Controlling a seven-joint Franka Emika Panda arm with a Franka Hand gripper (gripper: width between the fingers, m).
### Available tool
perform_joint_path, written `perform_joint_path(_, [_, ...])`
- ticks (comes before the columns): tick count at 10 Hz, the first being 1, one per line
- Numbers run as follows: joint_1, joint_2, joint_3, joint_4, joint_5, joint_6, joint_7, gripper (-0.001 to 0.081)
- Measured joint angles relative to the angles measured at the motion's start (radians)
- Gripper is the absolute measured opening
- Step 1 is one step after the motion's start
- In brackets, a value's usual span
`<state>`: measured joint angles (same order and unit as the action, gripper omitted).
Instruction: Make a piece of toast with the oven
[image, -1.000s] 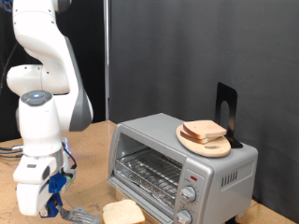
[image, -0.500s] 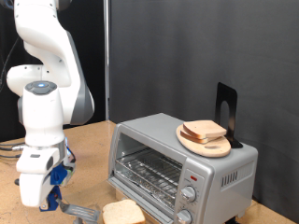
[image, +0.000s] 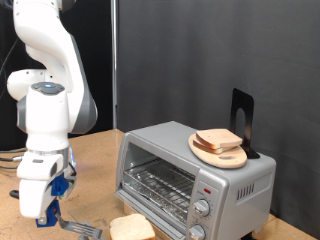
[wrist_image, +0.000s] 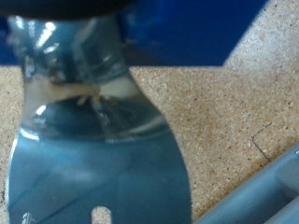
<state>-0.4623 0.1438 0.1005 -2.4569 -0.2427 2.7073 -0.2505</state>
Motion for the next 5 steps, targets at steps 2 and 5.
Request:
perform_joint_path(2, [0.011,0.03,0.0,-0.005,-0.076,0.043,0.09,0.0393])
perform_joint_path(5, [0.019,0.073,-0.004,-0.009,-0.154,0.089,0.17,0.0393])
